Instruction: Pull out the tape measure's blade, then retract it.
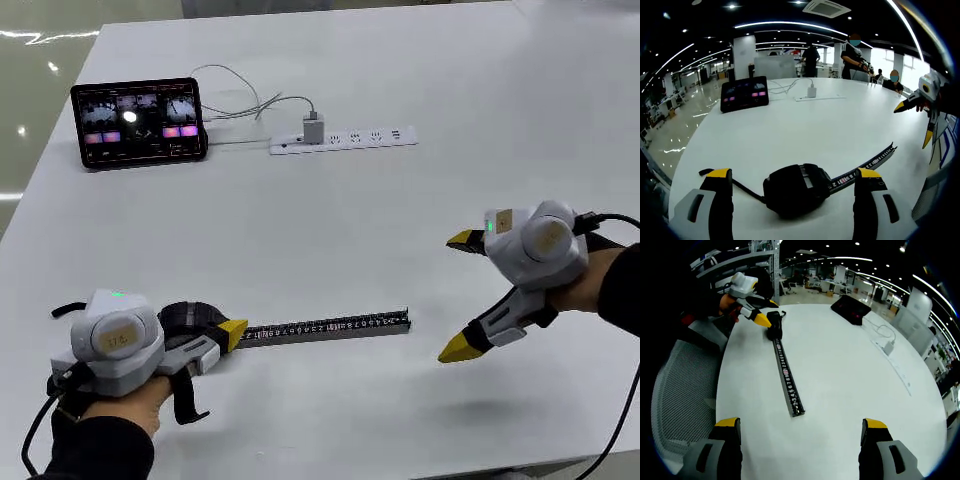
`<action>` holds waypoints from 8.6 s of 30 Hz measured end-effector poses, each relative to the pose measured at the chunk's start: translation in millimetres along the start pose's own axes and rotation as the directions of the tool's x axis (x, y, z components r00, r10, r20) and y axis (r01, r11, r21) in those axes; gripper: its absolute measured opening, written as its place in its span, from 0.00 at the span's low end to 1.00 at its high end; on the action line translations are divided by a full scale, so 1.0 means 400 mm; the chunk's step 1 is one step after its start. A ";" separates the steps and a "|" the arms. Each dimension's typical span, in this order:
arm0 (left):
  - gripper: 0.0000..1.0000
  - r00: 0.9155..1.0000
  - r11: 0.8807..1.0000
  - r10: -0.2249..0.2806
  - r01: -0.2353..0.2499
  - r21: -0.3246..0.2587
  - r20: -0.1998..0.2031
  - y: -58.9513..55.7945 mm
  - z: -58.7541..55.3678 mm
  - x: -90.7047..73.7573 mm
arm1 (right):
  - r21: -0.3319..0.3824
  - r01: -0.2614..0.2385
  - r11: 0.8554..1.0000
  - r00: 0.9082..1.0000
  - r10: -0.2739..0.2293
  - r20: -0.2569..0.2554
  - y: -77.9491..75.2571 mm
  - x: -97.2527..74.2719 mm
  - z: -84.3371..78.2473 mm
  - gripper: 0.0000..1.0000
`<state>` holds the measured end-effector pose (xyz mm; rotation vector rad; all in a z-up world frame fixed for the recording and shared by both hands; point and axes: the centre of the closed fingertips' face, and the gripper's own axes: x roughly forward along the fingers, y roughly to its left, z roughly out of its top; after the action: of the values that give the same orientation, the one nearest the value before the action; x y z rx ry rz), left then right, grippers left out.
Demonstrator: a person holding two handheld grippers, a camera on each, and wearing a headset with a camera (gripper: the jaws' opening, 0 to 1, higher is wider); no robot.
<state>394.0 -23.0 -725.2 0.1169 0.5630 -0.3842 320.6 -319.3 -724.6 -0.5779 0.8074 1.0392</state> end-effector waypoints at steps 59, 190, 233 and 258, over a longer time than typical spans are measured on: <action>0.90 1.000 0.999 0.008 -0.007 -0.034 0.019 -0.010 -0.031 0.051 | -0.156 -0.193 0.969 0.969 0.164 -0.183 0.008 0.182 -0.040 0.14; 0.59 0.995 0.997 0.017 -0.024 -0.068 -0.094 -0.002 -0.063 0.049 | -0.090 -0.199 0.976 0.920 0.154 -0.360 0.024 0.212 -0.010 0.09; 0.59 0.995 0.998 0.012 -0.019 -0.065 -0.103 -0.003 -0.065 0.052 | -0.085 -0.177 0.981 0.927 0.137 -0.350 0.032 0.229 0.014 0.09; 0.59 0.994 0.998 0.013 -0.020 -0.068 -0.106 -0.003 -0.066 0.051 | -0.059 -0.174 0.983 0.925 0.143 -0.352 0.034 0.241 0.029 0.09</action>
<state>396.3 -25.1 -758.4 0.0761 0.6790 -0.3436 338.0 -254.7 -796.2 -0.7967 1.1374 1.1419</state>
